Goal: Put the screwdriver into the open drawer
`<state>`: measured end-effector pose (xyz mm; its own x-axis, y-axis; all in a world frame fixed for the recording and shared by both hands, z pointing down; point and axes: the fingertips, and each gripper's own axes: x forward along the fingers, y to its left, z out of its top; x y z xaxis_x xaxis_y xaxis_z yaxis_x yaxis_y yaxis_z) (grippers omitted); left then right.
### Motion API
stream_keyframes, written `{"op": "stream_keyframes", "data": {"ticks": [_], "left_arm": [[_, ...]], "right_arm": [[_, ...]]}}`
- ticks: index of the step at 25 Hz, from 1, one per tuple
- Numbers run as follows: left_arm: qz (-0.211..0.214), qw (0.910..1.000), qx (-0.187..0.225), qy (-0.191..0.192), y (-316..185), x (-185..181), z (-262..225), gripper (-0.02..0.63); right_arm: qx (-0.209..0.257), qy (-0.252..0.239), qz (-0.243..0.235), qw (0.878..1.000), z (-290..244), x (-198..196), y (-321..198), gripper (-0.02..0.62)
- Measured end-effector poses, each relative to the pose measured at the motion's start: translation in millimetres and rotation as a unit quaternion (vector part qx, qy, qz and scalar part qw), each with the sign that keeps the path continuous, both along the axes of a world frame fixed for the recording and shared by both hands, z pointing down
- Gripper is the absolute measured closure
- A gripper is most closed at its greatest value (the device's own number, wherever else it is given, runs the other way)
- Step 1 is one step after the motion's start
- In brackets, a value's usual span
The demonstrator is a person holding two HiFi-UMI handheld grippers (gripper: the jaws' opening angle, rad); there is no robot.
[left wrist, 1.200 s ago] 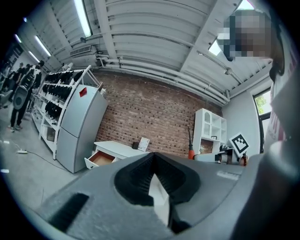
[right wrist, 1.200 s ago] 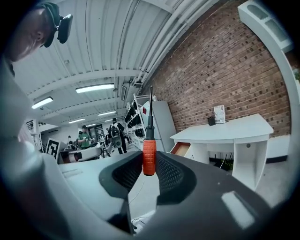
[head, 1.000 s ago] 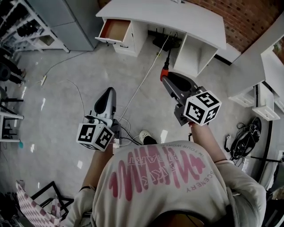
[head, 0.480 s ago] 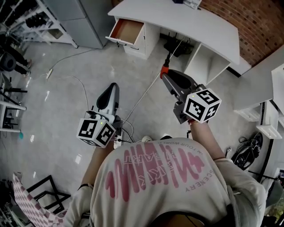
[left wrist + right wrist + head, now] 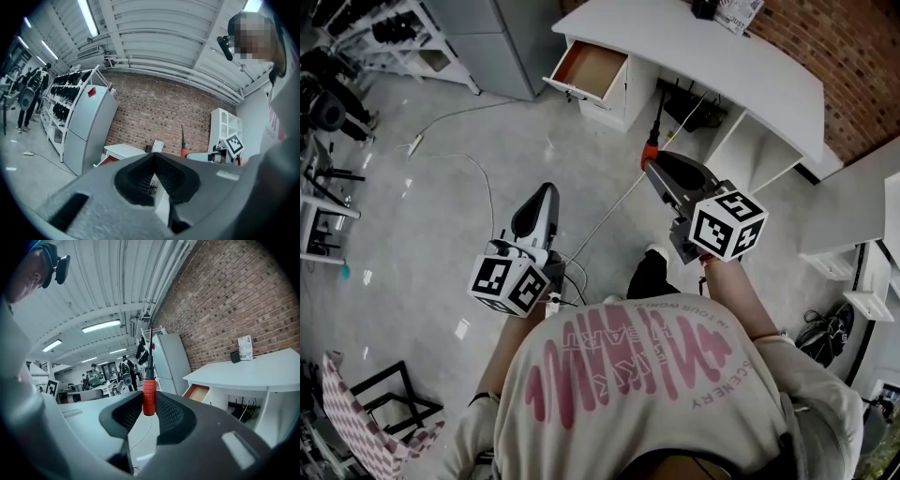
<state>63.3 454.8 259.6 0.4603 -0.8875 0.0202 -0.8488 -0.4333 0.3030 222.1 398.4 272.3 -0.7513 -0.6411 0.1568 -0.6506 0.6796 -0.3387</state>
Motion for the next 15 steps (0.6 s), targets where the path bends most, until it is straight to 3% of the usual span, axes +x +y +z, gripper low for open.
{"op": "stream_keyframes", "data": {"ticks": [8,15], "left_arm": [[-0.017,0.9998,-0.005,-0.002,-55.6,-17.3,12.7,0.603],[-0.05,0.9987,-0.006,0.001,-137.9,-33.7,13.6,0.603]], "right_arm": [[-0.002,0.01,-0.017,1.0,12.8,-16.6,-67.8,0.492],[0.014,0.019,-0.047,0.999,5.2,-30.0,-168.5,0.492]]}}
